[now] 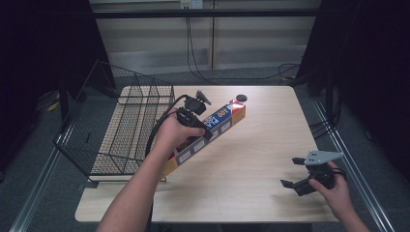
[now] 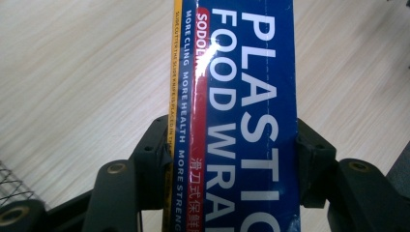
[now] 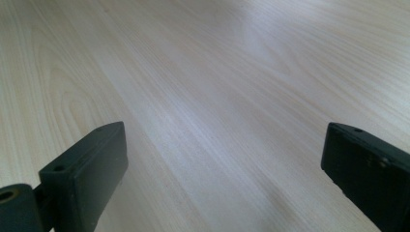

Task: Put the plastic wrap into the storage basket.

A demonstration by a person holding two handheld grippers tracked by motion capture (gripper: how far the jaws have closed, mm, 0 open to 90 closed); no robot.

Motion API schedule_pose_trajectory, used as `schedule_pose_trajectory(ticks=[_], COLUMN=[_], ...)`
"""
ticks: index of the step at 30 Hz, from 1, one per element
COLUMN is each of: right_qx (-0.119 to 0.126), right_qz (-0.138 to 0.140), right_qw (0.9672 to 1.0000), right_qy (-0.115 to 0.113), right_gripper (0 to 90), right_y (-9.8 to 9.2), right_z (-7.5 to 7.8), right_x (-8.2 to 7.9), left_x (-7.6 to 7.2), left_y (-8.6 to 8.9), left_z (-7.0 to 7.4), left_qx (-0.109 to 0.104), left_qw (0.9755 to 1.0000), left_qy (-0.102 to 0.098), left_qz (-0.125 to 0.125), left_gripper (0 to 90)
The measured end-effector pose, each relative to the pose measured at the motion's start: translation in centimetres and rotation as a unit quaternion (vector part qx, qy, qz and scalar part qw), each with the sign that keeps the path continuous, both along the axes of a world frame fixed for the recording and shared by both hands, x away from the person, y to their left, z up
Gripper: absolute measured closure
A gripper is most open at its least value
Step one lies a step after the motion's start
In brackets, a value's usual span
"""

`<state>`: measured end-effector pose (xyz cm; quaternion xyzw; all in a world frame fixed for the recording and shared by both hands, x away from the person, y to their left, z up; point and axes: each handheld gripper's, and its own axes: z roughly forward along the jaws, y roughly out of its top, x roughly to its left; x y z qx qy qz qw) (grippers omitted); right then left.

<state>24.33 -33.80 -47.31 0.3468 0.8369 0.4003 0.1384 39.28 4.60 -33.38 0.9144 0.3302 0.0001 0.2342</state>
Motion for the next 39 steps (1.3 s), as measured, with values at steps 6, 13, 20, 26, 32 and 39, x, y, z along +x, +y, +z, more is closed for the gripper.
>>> schedule_pose_trajectory(ticks=[6,13,20,26,32,39], right_qx=[-0.002,-0.001,0.000,-0.001,-0.001,-0.001], right_qz=[0.000,0.000,0.000,-0.002,-0.002,0.003], right_qw=[1.0000,1.0000,1.0000,1.0000,1.0000,1.0000], right_qy=[0.000,-0.003,-0.002,-0.002,-0.003,-0.001], right_gripper=[2.7,2.7,2.6,2.6,2.6,2.6], right_y=[0.0,0.0,0.0,0.0,0.0,0.0], right_z=[0.0,0.0,0.1,0.0,0.1,0.0], right_x=[0.0,0.0,0.0,0.0,0.0,0.0], left_x=[0.5,1.0,1.4,1.8,2.1,2.4], left_y=[0.6,1.2,1.9,2.6,3.4,4.4], left_z=[1.4,3.0,4.7,5.7,6.7,7.6], left_qx=[-0.001,-0.005,0.002,0.005,0.012,0.019], left_qw=[0.9997,0.9990,0.9989,0.9983,0.9976,0.9965], left_qy=[-0.001,-0.005,-0.004,-0.005,0.002,0.004], left_qz=[0.023,0.045,0.046,0.058,0.068,0.081], left_gripper=[43.4,43.4,43.4,43.5,43.5,43.4])
